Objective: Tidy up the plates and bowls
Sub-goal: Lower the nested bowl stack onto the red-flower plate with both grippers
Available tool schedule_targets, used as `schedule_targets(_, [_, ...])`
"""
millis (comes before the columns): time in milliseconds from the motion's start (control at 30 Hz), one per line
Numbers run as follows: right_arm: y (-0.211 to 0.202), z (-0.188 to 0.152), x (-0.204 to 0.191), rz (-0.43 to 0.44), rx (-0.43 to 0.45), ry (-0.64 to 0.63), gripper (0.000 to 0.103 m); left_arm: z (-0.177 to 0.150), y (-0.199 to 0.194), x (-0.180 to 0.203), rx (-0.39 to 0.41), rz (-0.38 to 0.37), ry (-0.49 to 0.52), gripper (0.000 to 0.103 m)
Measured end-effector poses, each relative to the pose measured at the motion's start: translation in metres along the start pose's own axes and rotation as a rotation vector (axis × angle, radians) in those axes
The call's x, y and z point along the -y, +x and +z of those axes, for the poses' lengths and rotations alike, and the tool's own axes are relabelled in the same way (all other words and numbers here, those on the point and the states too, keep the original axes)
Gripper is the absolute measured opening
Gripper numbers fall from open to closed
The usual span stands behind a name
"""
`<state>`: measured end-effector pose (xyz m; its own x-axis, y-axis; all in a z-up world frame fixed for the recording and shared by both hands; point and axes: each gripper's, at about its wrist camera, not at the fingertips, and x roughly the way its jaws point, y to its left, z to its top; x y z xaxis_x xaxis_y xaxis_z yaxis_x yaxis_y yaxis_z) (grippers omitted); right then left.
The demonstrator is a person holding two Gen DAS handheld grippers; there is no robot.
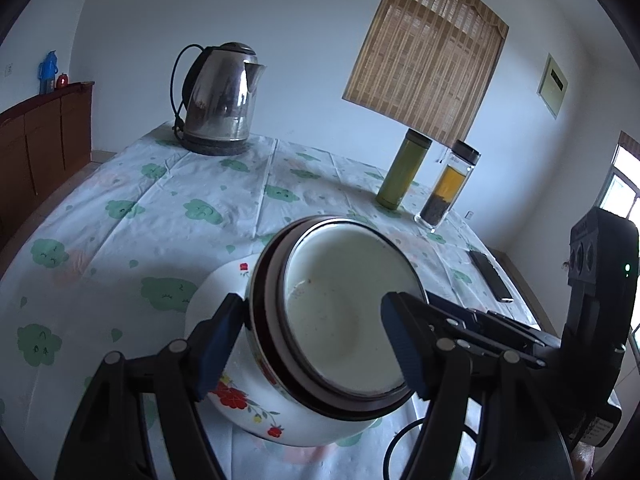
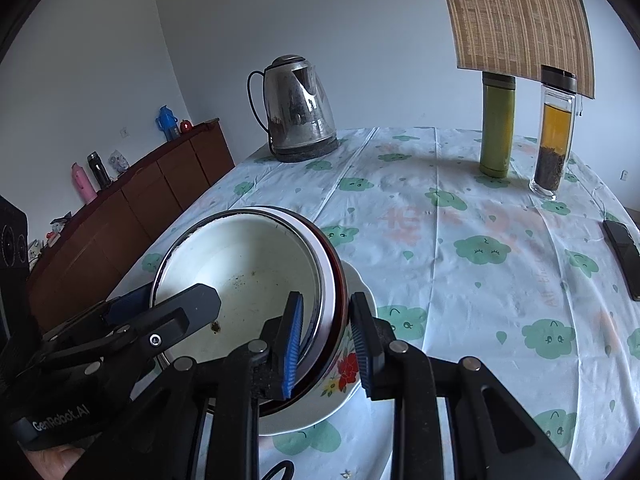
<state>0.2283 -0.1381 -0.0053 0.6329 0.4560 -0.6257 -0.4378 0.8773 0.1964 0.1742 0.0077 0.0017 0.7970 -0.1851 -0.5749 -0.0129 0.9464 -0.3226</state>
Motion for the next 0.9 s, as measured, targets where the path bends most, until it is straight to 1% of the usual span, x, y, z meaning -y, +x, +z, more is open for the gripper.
schedule_targets(900, [0.013,-0.003,0.000,-0.002,-0.024,0.003,0.027,-0.004,0.012,-0.010,-0.030,0.002,-0.024,0.070])
